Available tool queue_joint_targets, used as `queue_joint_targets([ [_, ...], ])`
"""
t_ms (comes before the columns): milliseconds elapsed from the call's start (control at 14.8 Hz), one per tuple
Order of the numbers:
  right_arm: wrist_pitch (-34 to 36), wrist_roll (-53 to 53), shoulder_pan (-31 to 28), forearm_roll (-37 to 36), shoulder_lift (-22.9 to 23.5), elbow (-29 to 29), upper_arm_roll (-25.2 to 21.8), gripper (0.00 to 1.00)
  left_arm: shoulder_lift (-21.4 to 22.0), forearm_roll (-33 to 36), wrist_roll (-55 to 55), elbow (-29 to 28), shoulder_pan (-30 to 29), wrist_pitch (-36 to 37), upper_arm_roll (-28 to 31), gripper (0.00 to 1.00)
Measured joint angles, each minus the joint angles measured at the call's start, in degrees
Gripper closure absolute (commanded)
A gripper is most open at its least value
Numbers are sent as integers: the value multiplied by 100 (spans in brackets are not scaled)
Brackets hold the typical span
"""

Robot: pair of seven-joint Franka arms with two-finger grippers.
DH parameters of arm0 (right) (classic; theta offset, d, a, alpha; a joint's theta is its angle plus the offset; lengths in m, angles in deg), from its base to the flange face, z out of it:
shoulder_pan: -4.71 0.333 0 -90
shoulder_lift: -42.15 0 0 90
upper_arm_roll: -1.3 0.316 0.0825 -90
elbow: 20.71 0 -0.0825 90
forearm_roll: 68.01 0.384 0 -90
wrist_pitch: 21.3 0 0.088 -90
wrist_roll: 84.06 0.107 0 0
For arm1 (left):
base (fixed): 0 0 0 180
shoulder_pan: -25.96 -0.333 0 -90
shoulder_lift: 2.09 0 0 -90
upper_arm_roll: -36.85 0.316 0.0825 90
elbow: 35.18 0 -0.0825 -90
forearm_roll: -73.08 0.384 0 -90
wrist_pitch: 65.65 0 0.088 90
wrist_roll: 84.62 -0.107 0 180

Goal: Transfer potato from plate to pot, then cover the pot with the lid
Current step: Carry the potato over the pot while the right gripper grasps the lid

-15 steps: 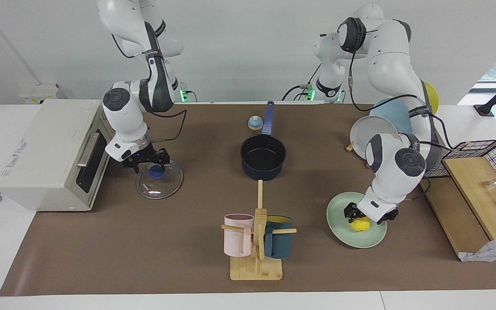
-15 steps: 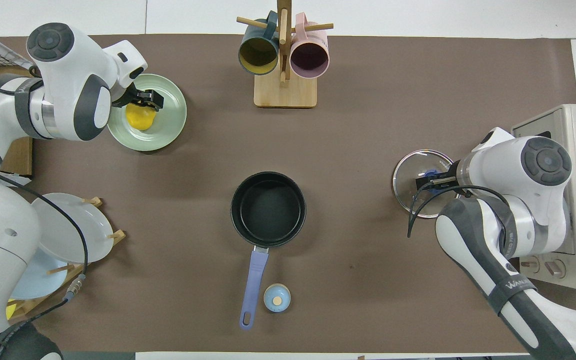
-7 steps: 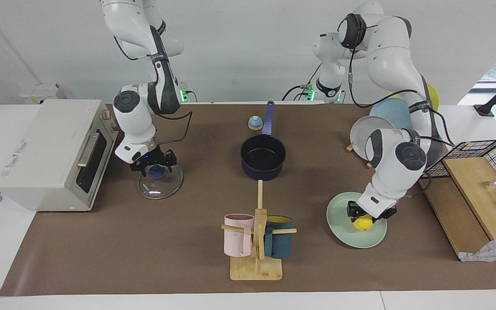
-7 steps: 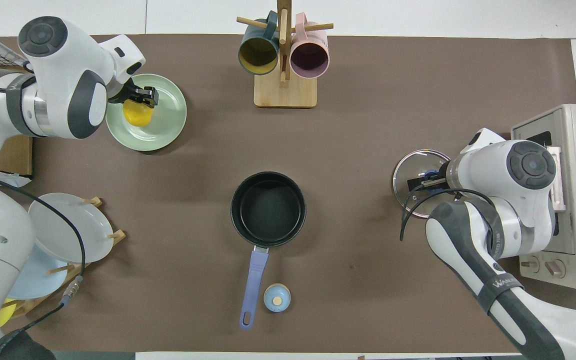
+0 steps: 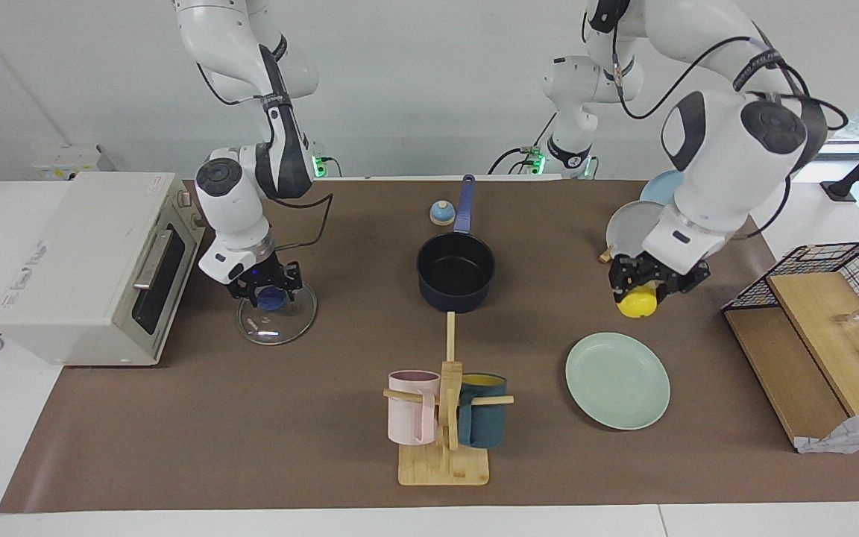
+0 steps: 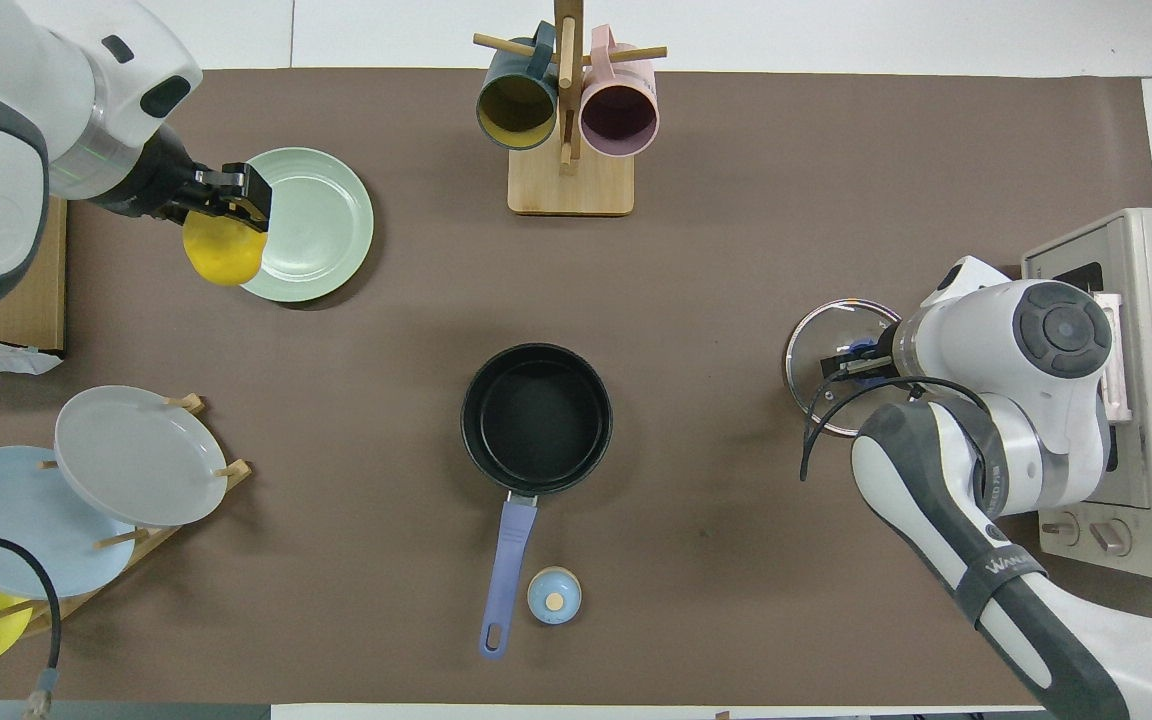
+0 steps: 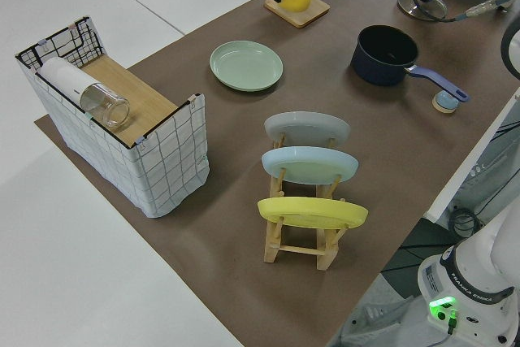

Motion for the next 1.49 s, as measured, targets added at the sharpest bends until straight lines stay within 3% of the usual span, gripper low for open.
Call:
queue_joint_targets([
  [136, 2, 0, 0, 0, 0, -5, 0, 95, 285, -11, 437, -126, 354, 258, -19, 100],
  [203, 13, 0, 0, 0, 0, -10, 0, 100, 377, -16, 671, -213, 555, 286, -25, 100],
  [407, 276, 0, 7, 0, 6, -128, 5, 100, 526, -24, 1302, -566, 1173, 195, -44, 100],
  [542, 741, 0, 21, 0, 13, -423, 10, 100, 667, -26, 1648, -1031, 1562, -255, -51, 100],
  [814, 2160, 0, 137, 0, 4, -1551, 15, 100, 772, -28, 2173, -2209, 2248, -1608, -57, 100],
  [1017, 3155, 0, 279, 0, -11, -2408, 21, 100, 698, -28, 2226, -2784, 2451, -2333, -52, 100],
  [1288, 4914, 0, 407, 0, -88, -3791, 40, 100, 527, -28, 2227, -2927, 2471, -2671, -29, 100],
  [1492, 5307, 0, 377, 0, -144, -4076, 23, 100, 348, -28, 2227, -2942, 2515, -2906, -30, 100],
])
